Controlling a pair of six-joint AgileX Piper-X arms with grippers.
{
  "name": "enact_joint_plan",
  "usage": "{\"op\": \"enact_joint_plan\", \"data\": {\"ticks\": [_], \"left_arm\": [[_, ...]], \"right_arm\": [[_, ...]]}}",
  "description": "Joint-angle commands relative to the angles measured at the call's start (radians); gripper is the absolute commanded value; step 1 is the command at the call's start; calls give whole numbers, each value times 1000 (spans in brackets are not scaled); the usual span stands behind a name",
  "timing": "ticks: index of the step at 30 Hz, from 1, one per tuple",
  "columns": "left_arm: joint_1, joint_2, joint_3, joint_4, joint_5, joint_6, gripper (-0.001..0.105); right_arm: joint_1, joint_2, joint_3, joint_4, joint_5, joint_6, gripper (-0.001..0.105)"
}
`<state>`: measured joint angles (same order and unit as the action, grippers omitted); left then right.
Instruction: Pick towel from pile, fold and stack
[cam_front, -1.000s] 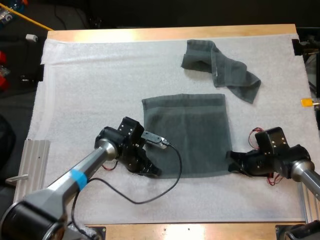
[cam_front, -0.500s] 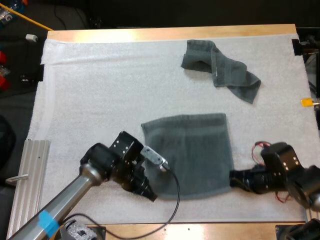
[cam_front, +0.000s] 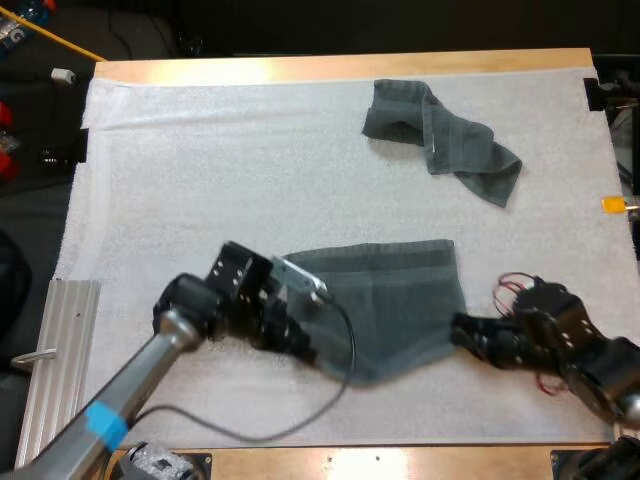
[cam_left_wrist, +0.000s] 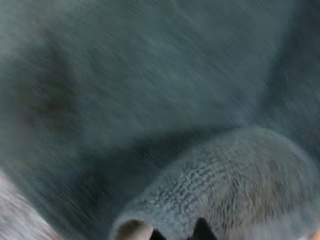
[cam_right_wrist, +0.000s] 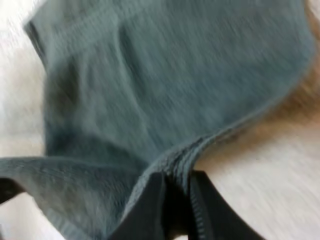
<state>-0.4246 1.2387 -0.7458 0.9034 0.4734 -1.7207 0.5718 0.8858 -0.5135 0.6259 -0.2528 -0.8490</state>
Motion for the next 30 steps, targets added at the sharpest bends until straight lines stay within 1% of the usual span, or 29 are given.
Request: {"op": "enact_joint_plan", "data": {"ticks": [1,3,5,8,10,13,16,19,21,24,26,30], "left_arm": [[33,23,0,-38,27,-9,0],[87,66,0,-86,65,-20,0],[150,120,-2,-150,129,-55,0],[201,179,-2,-220,207,-95,0],[220,209,-5,-248,229,-116,0],[227,247,-5,-281,230,-122,0],[227,263,-5,-309,227,-125,0],[227,263,-5,-358,190,-148,0],[227,263,-5,-386,189,-166,0],[227,263,-5,-393,126,-166,0],[227,263,-5,-393,70,-166,0],[227,263,-5,-411,61,-164,0]], "right_arm": [[1,35,-4,-67,22,20,0],[-6,90,-4,-150,41,29,0],[-30,166,-4,-243,44,90,0],[-75,240,-4,-334,44,133,0],[-99,276,-4,-366,44,148,0],[-136,313,-4,-409,51,186,0],[-156,340,-4,-438,63,197,0],[-165,357,-4,-460,88,202,0],[-165,363,-4,-467,101,203,0],[-165,370,-4,-475,125,203,0],[-165,370,-4,-480,149,203,0],[-165,370,-4,-512,193,203,0]]}}
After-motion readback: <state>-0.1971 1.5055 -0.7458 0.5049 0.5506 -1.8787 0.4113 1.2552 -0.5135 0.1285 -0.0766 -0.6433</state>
